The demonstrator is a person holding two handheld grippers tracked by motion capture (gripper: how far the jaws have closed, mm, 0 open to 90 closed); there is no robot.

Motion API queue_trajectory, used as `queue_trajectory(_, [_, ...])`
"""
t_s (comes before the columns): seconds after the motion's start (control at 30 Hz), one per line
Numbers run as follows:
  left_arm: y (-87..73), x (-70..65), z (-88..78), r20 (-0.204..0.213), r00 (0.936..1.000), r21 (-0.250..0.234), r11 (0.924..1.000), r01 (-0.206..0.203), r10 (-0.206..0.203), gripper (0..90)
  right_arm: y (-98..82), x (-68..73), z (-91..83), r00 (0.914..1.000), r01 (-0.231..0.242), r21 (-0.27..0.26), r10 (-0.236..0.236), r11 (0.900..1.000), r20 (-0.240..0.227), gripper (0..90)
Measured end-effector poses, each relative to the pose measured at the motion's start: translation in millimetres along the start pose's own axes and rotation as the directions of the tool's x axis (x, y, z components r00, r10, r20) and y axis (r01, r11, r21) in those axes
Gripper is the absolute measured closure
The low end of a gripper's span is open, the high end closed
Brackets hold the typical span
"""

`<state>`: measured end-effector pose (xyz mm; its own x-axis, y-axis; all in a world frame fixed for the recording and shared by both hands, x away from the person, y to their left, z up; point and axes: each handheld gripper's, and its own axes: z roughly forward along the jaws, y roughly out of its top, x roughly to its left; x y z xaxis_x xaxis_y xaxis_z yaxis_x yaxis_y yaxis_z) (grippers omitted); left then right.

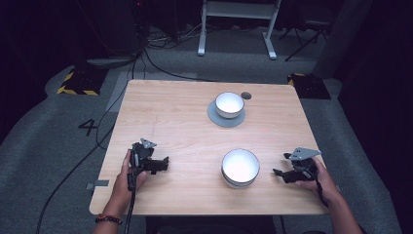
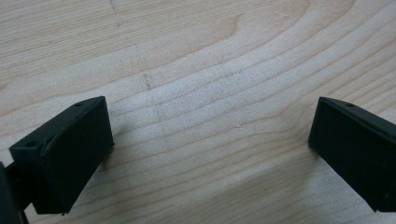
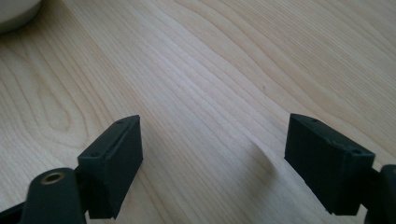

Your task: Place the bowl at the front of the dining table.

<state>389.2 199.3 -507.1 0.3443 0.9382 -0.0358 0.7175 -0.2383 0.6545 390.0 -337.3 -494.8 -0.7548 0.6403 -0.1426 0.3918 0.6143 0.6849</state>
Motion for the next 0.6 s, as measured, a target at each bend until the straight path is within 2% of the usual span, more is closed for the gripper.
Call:
queue_trajectory(0.17, [0.0, 0.0, 0.0, 0.000, 1.0000, 0.000, 1.0000, 0.000, 0.000, 0.0, -8.9, -3.2, -4.0, 0.9990, -0.041, -0.021, 0.041, 0.999, 0.017, 17.3])
queue_trajectory(0.43, [0.0, 0.0, 0.0, 0.001, 1.0000, 0.000, 1.0000, 0.000, 0.000, 0.0, -24.8, -11.1, -8.8, 0.9908, -0.135, -0.059, 0.135, 0.989, -0.001, 16.4])
queue_trajectory(0.6, [0.6, 0.3, 0.0, -0.005, 1.0000, 0.005, 1.0000, -0.007, 0.007, 0.0, -31.5, -16.5, -12.9, 0.9865, -0.164, -0.059, 0.164, 0.985, 0.003, 16.0])
